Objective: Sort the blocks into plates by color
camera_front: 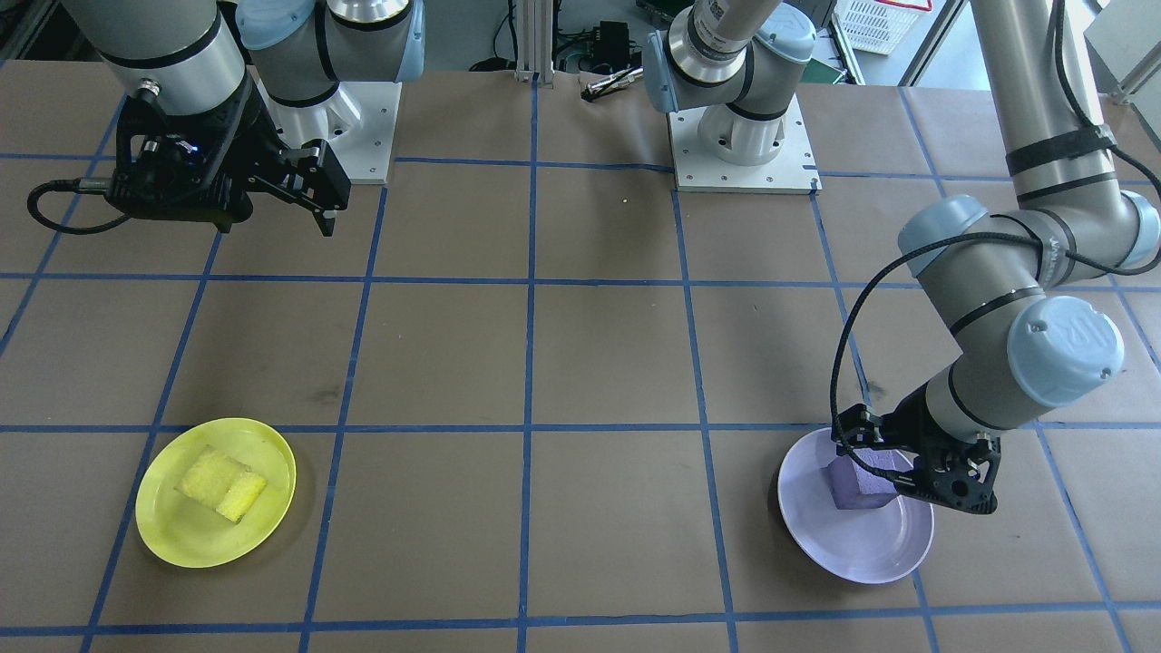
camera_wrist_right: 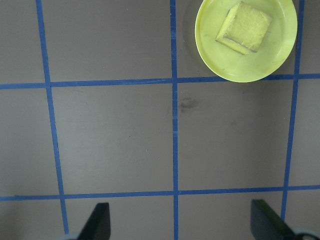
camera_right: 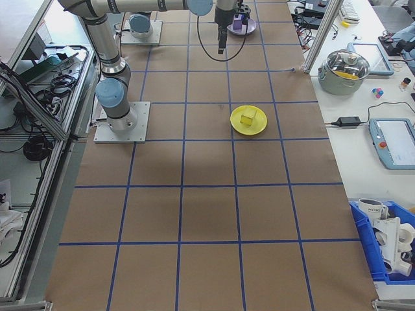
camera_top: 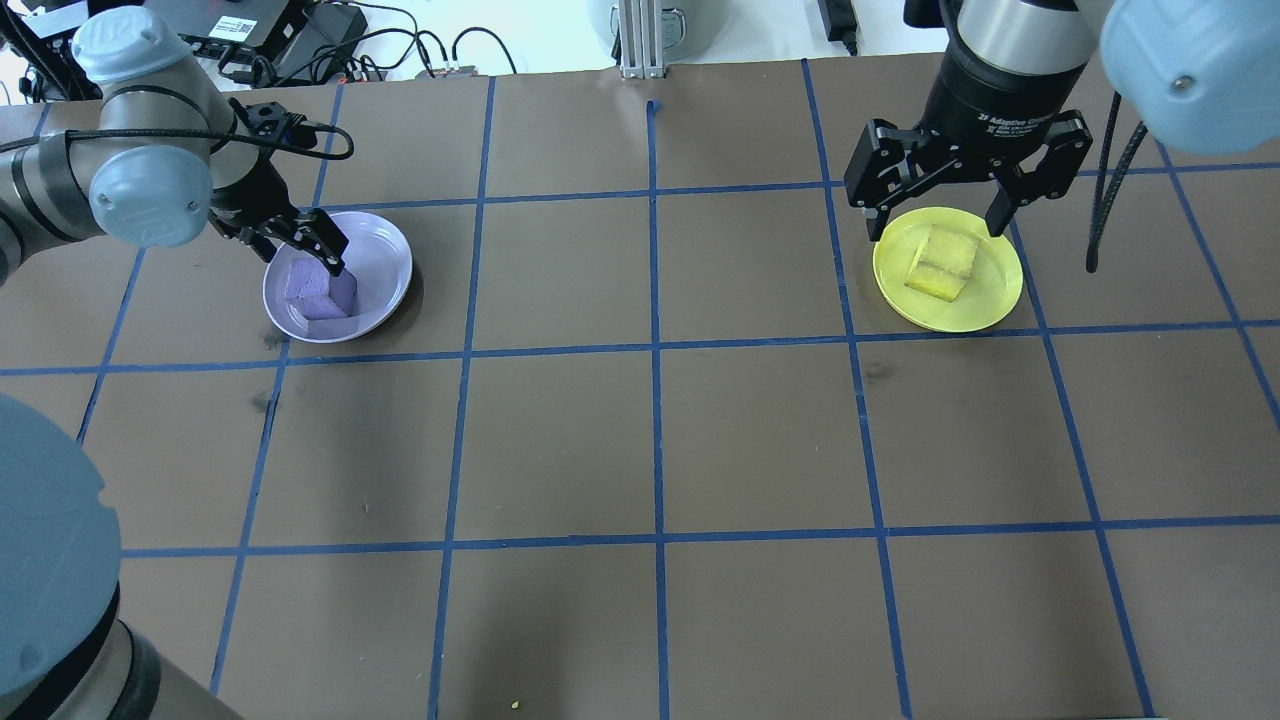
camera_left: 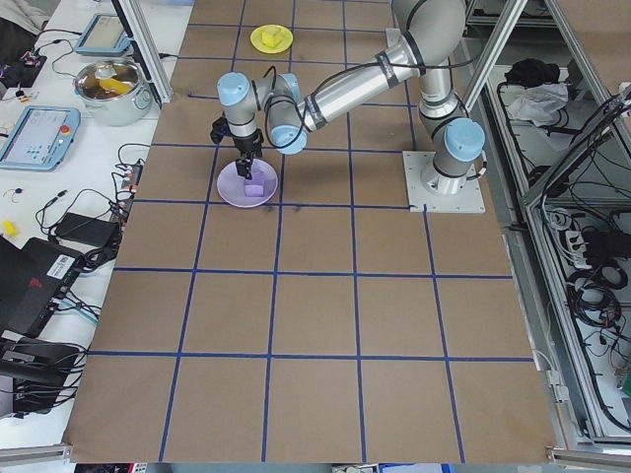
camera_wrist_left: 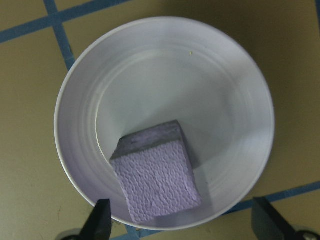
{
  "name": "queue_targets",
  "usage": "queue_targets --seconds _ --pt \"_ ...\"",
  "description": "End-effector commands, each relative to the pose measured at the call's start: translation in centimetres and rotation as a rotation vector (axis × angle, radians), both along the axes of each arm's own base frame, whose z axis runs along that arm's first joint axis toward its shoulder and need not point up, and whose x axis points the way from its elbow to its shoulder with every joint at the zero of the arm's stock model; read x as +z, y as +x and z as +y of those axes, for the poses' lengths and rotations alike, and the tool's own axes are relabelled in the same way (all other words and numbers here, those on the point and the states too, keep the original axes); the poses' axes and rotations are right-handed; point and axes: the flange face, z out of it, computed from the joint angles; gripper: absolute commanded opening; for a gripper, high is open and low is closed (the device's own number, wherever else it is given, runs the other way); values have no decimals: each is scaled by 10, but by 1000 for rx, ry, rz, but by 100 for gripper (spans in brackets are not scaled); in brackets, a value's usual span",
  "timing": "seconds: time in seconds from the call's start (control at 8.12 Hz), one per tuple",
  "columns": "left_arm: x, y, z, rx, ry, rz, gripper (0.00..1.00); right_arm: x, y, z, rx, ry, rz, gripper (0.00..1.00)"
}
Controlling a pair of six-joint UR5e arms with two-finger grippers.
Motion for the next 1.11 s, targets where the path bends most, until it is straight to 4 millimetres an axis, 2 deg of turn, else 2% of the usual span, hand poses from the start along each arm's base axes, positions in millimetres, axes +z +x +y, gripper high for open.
queue_targets --seconds 0.0,0.25,0.49,0.62,0.74,0.98 --pt "68 -55 30 61 9 -4 100 -1 0 0 0 1 0 100" --pt "125 -92 67 104 0 -21 100 -1 -1 0 1 1 4 100" --pt "191 -128 114 105 -67 -30 100 -1 0 0 0 1 1 100" --pt "219 -140 139 84 -102 -34 100 -1 0 0 0 1 3 100" --pt "227 -149 151 93 -97 -44 100 0 -1 -1 1 -1 4 100" --pt "229 -181 160 123 -111 -44 100 -1 -1 0 1 1 4 100"
